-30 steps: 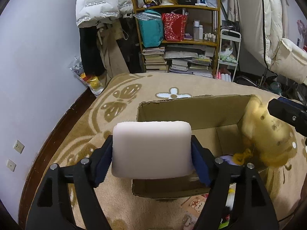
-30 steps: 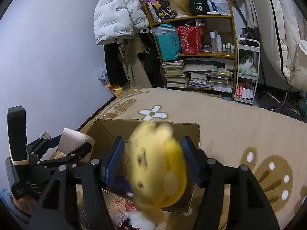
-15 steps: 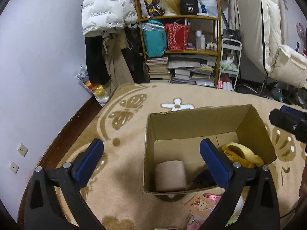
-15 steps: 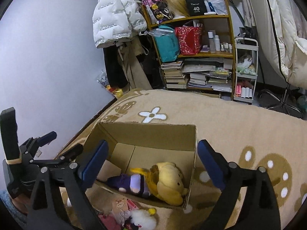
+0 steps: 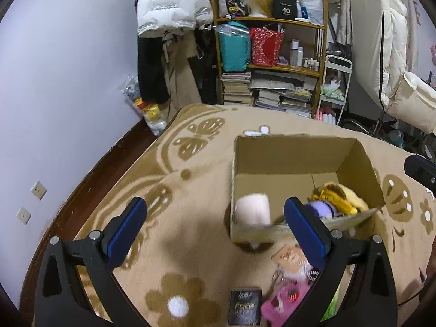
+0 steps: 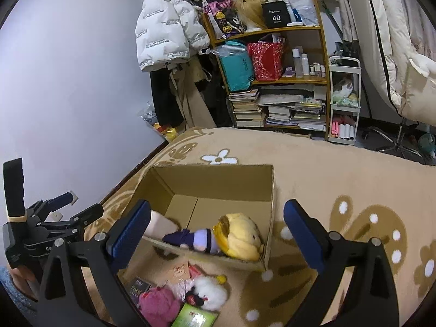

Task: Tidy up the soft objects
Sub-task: 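Open both grippers to drop the plush dog and sponge into the box, then move both grippers back toward the remaining items beside the box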

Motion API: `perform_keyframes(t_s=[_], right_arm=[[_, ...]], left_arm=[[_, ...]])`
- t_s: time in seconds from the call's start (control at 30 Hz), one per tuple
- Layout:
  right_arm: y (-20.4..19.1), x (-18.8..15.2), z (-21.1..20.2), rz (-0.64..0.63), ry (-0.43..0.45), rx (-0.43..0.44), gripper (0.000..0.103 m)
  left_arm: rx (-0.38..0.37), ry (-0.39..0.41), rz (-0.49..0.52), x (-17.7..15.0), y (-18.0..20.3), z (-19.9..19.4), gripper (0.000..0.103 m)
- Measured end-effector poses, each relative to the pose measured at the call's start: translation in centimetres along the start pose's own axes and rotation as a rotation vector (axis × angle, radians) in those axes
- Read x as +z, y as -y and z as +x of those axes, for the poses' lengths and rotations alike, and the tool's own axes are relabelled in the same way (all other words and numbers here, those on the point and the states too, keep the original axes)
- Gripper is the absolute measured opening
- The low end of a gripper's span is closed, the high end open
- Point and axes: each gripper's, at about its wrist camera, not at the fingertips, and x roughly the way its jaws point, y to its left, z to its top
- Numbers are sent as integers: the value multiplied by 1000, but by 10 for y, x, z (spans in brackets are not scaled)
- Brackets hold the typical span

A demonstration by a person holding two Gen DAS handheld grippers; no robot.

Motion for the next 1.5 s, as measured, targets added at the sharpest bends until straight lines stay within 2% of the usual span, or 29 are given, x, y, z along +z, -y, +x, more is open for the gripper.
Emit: perform_keyframes(t_s=[0.3, 0.67, 0.9, 1.07, 1.23, 1.5], right_arm=[[-16, -35, -18, 11, -28, 17, 102], [-26, -78, -20, 37, -86, 24, 102], [-25, -105, -7, 49, -143, 17, 102], [-25, -124, 9, 46, -202, 7, 102], [-28, -133, 22, 30, -240, 4, 102], [-33, -146, 42, -2, -308, -15, 102]], left_arm=[[39, -29, -19, -35, -9, -26, 100], [32, -103, -52, -73, -16, -38, 100], [7, -175, -64, -91, -15, -23, 100], [9, -215, -30, -98, -8, -9, 100], [6, -262, 6, -104, 2, 9, 100], [-6, -320, -3, -109, 3, 33, 100]])
